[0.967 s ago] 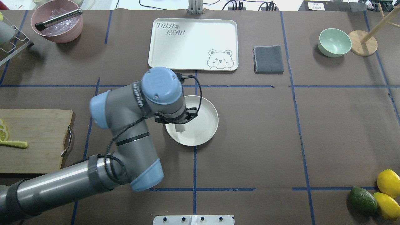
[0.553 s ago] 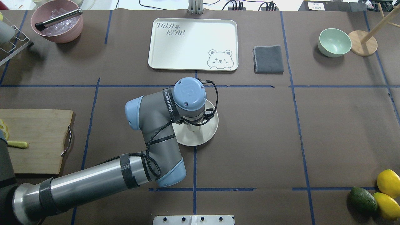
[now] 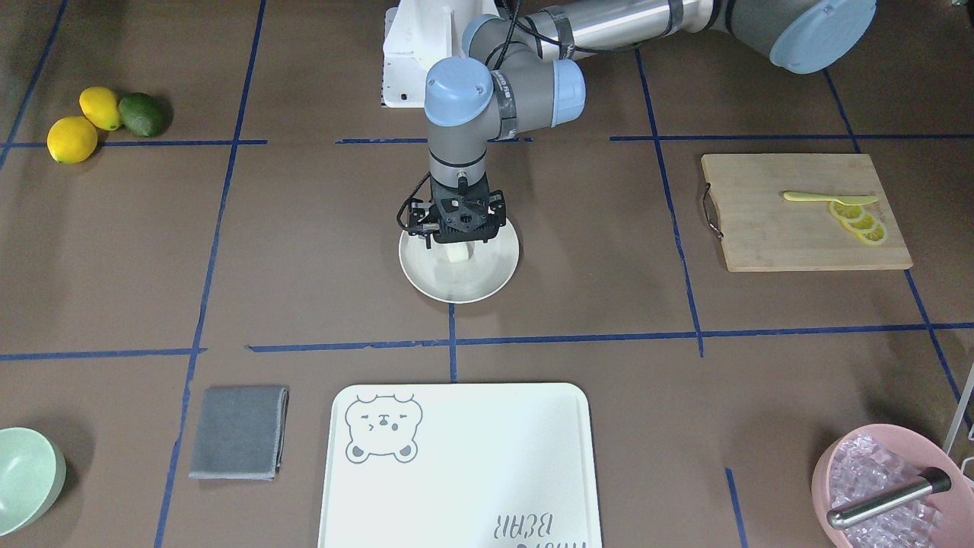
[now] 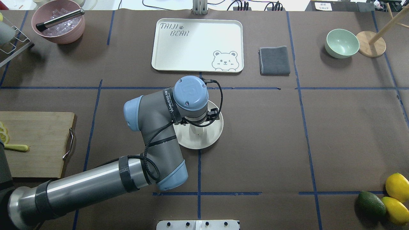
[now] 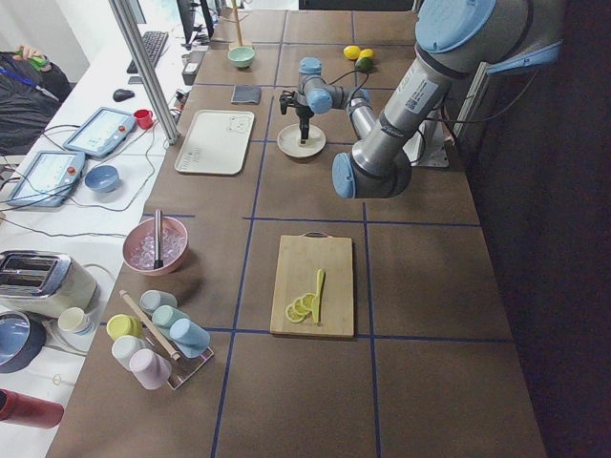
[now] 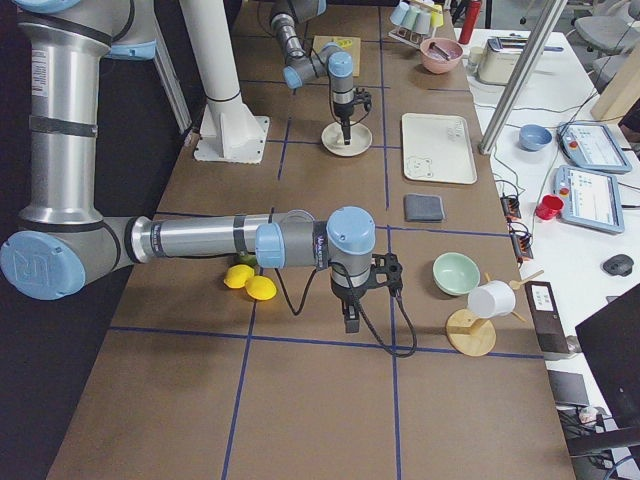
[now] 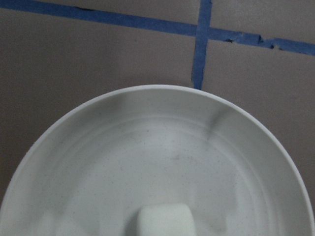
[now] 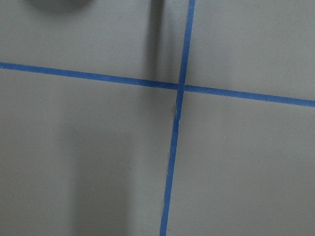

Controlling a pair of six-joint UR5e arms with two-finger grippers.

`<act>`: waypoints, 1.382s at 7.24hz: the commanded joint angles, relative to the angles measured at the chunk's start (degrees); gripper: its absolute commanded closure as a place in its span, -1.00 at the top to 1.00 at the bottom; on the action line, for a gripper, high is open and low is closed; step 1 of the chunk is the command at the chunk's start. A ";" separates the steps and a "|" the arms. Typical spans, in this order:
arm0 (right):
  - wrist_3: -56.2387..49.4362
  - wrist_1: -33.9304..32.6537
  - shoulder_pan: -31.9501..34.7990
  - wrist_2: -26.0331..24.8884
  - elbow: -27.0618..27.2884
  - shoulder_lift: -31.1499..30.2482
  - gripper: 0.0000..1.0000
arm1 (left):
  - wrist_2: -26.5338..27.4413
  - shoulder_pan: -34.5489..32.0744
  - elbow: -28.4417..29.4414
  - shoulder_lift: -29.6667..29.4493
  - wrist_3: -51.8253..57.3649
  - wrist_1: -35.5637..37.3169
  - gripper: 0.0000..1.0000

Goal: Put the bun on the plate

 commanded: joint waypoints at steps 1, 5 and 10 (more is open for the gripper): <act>0.04 0.00 0.00 -0.01 0.00 -0.06 1.00 | -5.04 -4.14 -11.33 5.55 7.83 9.01 1.00; -0.05 0.00 0.00 -0.10 -0.09 -0.14 1.00 | -22.19 -25.81 -30.96 33.10 45.12 12.12 1.00; 0.04 -0.09 0.00 0.17 -0.26 -0.23 1.00 | -30.38 -51.78 -24.66 50.20 75.29 11.43 1.00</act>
